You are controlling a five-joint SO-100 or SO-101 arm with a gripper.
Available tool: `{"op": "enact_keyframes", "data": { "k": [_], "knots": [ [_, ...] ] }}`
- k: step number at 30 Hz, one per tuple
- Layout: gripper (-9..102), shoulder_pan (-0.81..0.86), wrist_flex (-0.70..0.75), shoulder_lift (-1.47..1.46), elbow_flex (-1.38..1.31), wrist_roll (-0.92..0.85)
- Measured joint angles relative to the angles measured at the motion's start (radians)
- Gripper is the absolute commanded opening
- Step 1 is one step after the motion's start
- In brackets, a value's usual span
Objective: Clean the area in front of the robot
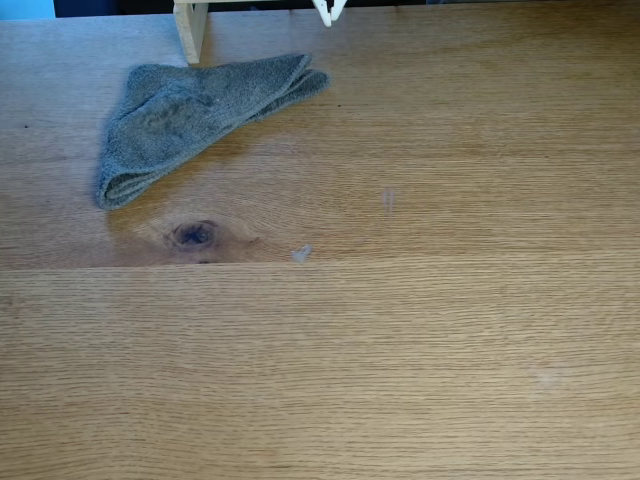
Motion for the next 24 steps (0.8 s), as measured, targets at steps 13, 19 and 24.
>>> {"op": "enact_keyframes", "data": {
  "k": [13,19,24],
  "knots": [
    [0,0.032,0.0,0.0,0.0,-0.126],
    [0,0.032,0.0,0.0,0.0,-0.126],
    [0,0.032,0.0,0.0,0.0,-0.126]
  ]
}}
